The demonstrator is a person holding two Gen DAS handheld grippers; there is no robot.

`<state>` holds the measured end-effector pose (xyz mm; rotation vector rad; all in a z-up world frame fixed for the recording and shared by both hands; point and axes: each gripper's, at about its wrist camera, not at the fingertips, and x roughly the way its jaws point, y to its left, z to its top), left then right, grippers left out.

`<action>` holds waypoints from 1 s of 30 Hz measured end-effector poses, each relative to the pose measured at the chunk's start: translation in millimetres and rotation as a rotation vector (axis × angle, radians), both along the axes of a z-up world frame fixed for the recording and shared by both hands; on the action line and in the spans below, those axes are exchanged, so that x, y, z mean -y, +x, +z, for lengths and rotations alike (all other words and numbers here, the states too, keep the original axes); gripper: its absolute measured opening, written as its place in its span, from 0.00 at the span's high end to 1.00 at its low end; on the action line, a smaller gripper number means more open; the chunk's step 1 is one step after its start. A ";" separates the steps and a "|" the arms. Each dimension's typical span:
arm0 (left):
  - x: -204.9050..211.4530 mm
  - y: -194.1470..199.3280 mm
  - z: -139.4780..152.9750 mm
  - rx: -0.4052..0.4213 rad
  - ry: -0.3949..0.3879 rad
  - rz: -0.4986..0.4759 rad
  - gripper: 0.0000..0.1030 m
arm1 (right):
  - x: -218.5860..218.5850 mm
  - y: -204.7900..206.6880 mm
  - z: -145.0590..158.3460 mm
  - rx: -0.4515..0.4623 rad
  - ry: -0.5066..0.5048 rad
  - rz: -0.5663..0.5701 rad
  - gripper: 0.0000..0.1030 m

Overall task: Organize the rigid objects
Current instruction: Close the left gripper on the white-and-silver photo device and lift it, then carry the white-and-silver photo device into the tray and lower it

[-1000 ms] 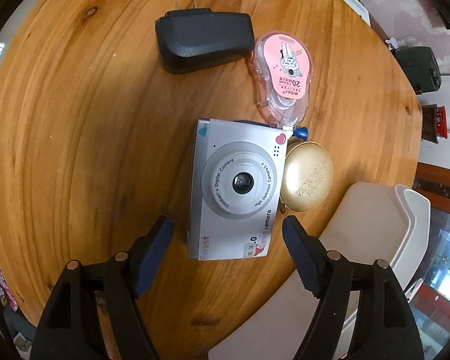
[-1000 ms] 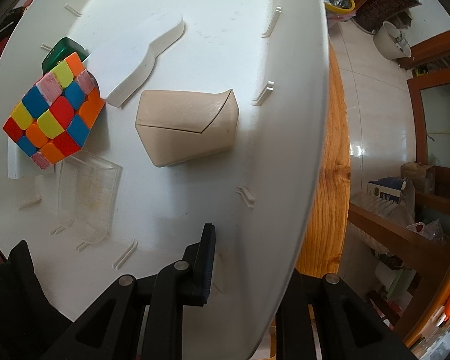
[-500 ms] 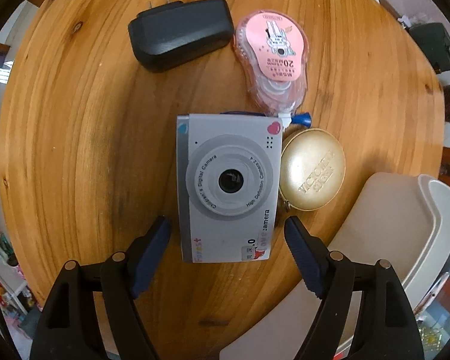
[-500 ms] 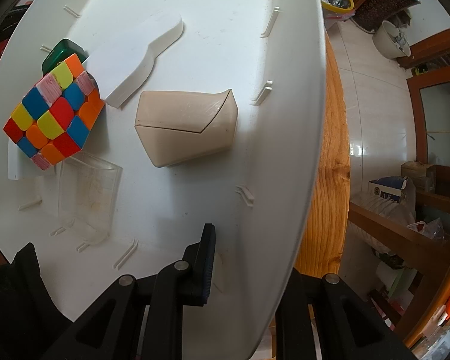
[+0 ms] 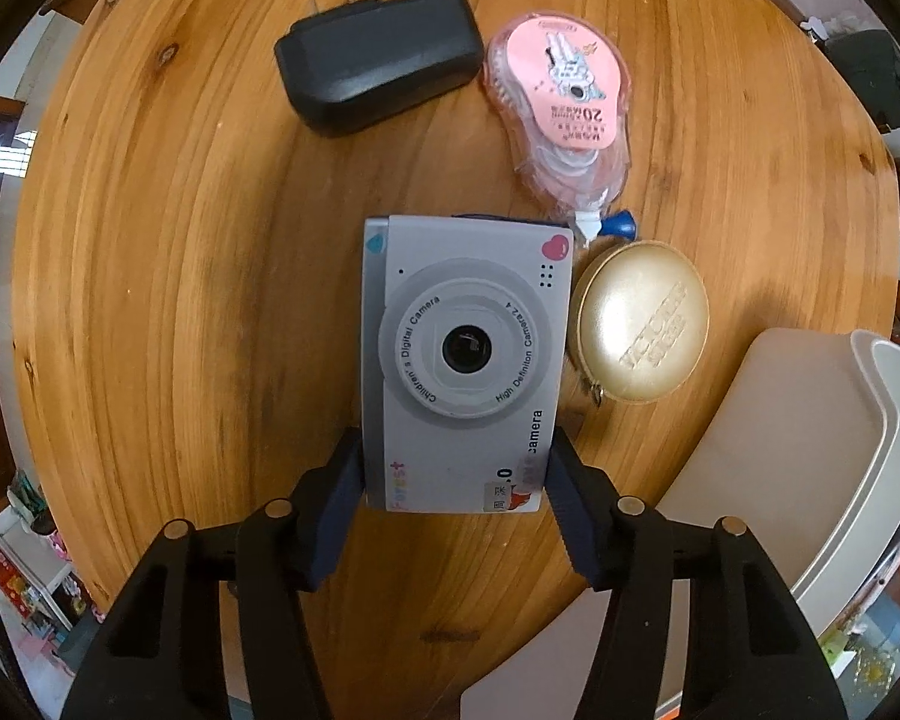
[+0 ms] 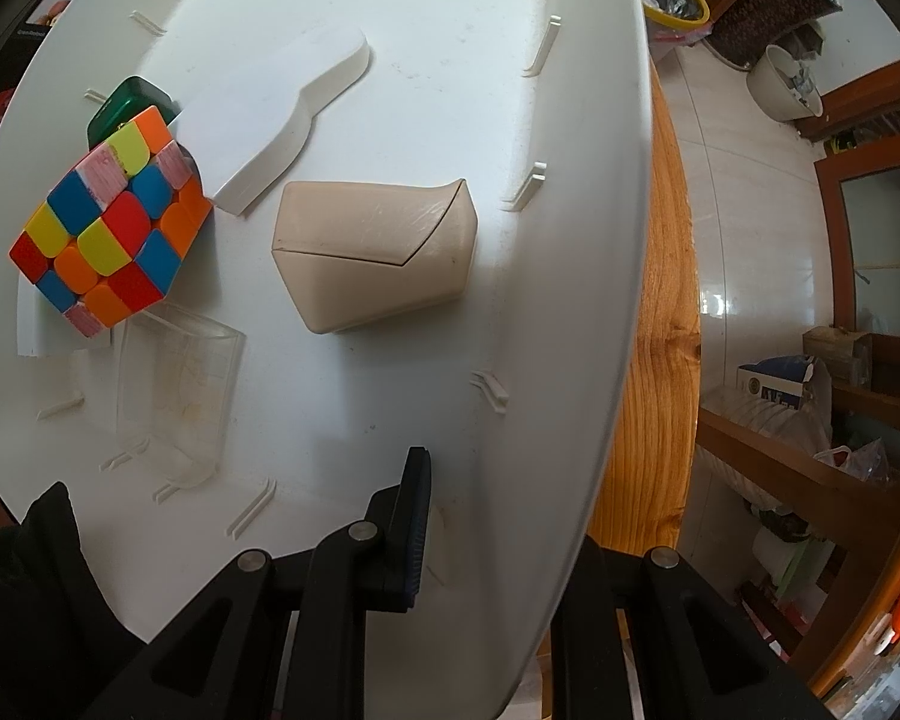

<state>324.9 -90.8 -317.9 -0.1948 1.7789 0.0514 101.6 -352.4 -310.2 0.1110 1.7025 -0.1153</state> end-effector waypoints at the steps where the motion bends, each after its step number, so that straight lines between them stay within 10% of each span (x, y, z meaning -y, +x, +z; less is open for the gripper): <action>1: -0.3 -0.7 -0.4 -0.004 -0.003 0.000 0.40 | -0.1 0.1 0.0 0.000 0.000 0.000 0.81; 30: -26.5 -78.6 42.2 -0.009 -0.051 0.018 0.41 | -7.6 -5.1 8.2 0.043 -0.015 0.044 0.81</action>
